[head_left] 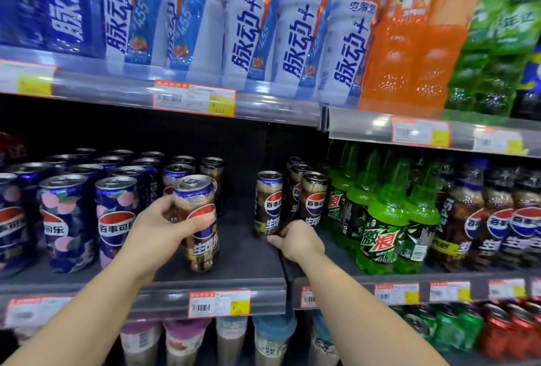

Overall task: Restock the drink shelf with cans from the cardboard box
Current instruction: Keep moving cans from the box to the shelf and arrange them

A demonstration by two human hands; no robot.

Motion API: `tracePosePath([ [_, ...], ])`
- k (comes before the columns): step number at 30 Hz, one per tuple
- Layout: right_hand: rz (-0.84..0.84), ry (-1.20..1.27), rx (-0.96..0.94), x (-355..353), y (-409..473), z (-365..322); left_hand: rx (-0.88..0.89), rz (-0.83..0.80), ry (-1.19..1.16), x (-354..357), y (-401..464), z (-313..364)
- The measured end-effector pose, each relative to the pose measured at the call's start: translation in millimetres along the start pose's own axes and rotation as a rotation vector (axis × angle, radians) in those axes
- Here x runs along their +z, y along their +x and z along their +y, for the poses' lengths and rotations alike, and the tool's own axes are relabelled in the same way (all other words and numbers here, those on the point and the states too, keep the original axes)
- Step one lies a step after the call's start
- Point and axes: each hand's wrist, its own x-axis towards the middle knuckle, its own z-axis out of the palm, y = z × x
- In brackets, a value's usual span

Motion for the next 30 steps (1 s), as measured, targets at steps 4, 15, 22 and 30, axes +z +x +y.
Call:
tracePosePath([
  [4, 0.041, 0.041, -0.091, 1.4, -1.1, 6.5, 0.003, -0.001, 0.008, 1.6, 1.9, -2.8],
  [15, -0.265, -0.009, -0.350, 3.9, -5.3, 17.1, -0.022, -0.042, 0.009, 5.9, 6.9, -8.9],
  [22, -0.300, -0.122, -0.297, 2.6, 0.2, 4.5, -0.035, -0.033, 0.014, 5.2, 8.8, -6.4],
  [30, -0.329, -0.162, -0.263, 6.3, 12.5, 0.9, -0.071, -0.047, -0.014, -1.1, 10.8, -10.0],
])
